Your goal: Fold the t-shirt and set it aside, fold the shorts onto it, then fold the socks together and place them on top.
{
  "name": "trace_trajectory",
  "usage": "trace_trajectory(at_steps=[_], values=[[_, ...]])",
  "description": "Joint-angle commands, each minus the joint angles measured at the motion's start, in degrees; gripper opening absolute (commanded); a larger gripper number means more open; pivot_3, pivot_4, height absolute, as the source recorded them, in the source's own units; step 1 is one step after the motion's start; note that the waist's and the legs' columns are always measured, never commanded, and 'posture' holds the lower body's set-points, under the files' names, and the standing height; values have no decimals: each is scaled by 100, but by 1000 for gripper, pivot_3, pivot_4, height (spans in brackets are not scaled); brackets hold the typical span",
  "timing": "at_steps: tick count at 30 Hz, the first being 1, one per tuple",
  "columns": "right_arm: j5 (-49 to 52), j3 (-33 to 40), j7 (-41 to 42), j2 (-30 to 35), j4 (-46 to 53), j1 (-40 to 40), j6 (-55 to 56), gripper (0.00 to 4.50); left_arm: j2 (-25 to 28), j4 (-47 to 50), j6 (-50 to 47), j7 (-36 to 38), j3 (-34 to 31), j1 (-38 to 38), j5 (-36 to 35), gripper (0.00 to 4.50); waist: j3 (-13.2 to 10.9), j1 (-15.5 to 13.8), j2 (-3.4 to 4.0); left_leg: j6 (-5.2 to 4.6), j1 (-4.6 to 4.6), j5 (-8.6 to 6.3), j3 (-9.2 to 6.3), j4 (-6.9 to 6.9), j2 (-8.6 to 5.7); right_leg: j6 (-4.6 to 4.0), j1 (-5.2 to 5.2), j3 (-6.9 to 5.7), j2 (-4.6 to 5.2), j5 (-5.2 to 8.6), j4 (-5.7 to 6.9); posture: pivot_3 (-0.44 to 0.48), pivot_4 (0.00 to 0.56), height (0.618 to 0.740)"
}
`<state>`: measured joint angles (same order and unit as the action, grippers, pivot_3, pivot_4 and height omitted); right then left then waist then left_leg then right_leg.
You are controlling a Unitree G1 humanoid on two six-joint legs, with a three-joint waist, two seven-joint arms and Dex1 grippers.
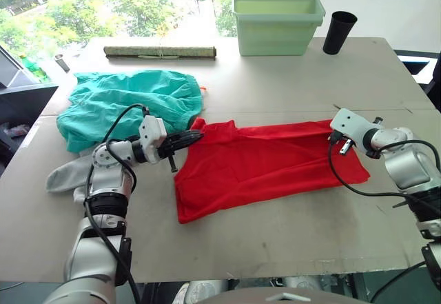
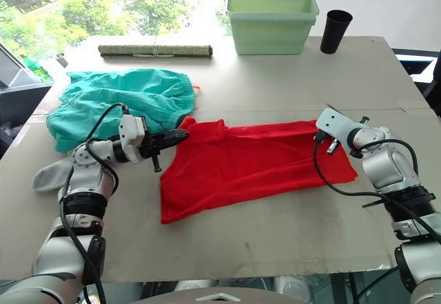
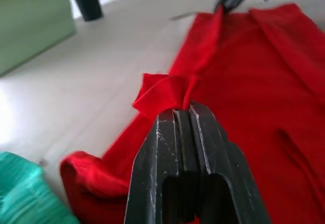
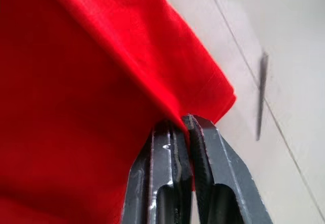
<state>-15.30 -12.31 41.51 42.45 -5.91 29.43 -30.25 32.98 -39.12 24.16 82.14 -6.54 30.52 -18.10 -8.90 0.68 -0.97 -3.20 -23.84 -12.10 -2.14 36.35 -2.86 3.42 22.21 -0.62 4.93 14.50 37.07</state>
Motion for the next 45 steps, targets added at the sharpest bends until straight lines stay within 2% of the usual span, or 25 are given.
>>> trace_trajectory(at_steps=[1, 5, 7, 11, 14, 16, 23, 30, 31, 32, 33, 35, 36, 38, 41, 42, 45], values=[[282, 363, 240, 138, 733, -311, -480, 1719, 191, 102, 2, 141, -107, -162, -148, 1433, 0, -6, -1, 0, 0, 0, 0, -1, 1, 0, 0, 0, 1, 0, 0, 0, 150, 731], [1163, 1191, 550, -40, 1970, -603, -1654, 1779, 455, 1097, -1841, -7, -333, -647, -907, 3437, 0, 2, 0, -2, -4, -1, -2, -2, 5, 0, -1, 2, 3, 0, -2, 0, 150, 731], [1583, 1499, 619, -152, 2470, -691, -1935, 1779, 554, 1664, -2641, -266, -389, -866, -1147, 4194, -1, 9, 0, -2, -4, -1, -4, -2, 9, 0, -1, 16, 3, 0, -1, 0, 150, 731], [2542, 1840, 870, -547, 3232, -975, -1692, 1779, 569, 2522, -3808, -1157, -216, -998, -1066, 4194, 1, -21, -1, -1, 3, -2, -17, -1, 11, 0, -7, 10, 4, 0, 0, 0, 150, 731], [3151, 1803, 1054, -776, 3688, -1156, -1476, 1779, 393, 2868, -4765, -2164, -121, -649, -989, 4194, 0, -65, -3, -1, 2, -2, -24, 2, 6, 0, -13, 3, 7, 0, -3, 0, 150, 731], [3358, 1780, 960, -883, 3800, -1117, -1481, 1779, 394, 3036, -5323, -2538, -69, -480, -983, 4194, -1, -62, -4, -1, 0, -1, -25, 5, 4, 1, -11, 3, 6, 0, -2, 0, 150, 731], [3854, 1610, 897, -846, 4140, -1215, -1437, 1779, 716, 3132, -6667, -2815, 192, -59, -1008, 4194, 0, -15, -4, 0, 2, -1, -25, 0, 4, 0, -7, 2, -1, 0, 0, 0, 150, 731], [4000, 1550, 736, -687, 4312, -1480, -1257, 1779, 770, 2955, -7101, -2811, 197, 122, -1022, 4194, 0, -26, -5, 0, 1, -1, -24, -2, 3, 0, -8, 3, 2, 1, -2, 0, 150, 731], [4017, 1552, 720, -668, 4328, -1523, -1224, 1779, 770, 2945, -7109, -2802, 196, 138, -1022, 3973, 0, -31, -5, 0, 1, -1, -24, -2, 3, 0, -7, 4, 3, 1, -2, 0, 150, 731], [4046, 1561, 713, -656, 4353, -1560, -1204, 1779, 774, 2941, -7146, -2769, 192, 148, -1044, 3564, 0, -31, -5, 0, 1, -1, -25, -2, 3, 0, -7, 3, 4, 1, -2, 0, 150, 731], [4082, 1578, 720, -651, 4382, -1594, -1187, 1779, 776, 2945, -7180, -2733, 186, 151, -1072, 3455, 0, -30, -5, 0, 1, -1, -25, -2, 3, 0, -7, 3, 4, 1, -2, 0, 150, 731], [4167, 1610, 722, -655, 4425, -1630, -1144, 1779, 793, 2962, -7197, -2678, 195, 146, -1079, 2873, 0, -35, -5, 1, 0, -1, -24, -2, 3, -1, -7, 5, 5, 1, -3, 0, 150, 731], [4203, 1620, 717, -649, 4435, -1644, -1104, 1779, 797, 2955, -7179, -2660, 205, 150, -1074, 2267, 0, -35, -5, 1, 0, -1, -24, -2, 3, -1, -7, 5, 6, 1, -4, 0, 150, 731], [4241, 1617, 697, -634, 4441, -1653, -1046, 1779, 800, 2921, -7083, -2614, 227, 161, -1033, 1629, 0, -37, -5, 1, 0, -1, -24, -2, 3, -1, -7, 6, 7, 1, -4, 0, 150, 731], [4307, 1607, 661, -590, 4437, -1648, -1010, 1779, 814, 2948, -6928, -2462, 254, 146, -1013, 342, 0, -44, -5, 1, 0, -1, -24, -2, 4, -1, -7, 6, 8, 1, -4, 0, 150, 731], [4327, 1602, 648, -573, 4432, -1642, -1002, 1779, 828, 2966, -6865, -2417, 262, 131, -995, 96, 0, -45, -5, 1, 0, -1, -24, -2, 4, -2, -7, 6, 8, 1, -4, 0, 150, 731], [4366, 1584, 613, -530, 4420, -1623, -991, 1779, 874, 3010, -6463, -2201, 303, 69, -896, 96, 0, -52, -5, 1, -1, -1, -24, -2, 4, -2, -7, 6, 10, 1, -7, 0, 150, 731]])
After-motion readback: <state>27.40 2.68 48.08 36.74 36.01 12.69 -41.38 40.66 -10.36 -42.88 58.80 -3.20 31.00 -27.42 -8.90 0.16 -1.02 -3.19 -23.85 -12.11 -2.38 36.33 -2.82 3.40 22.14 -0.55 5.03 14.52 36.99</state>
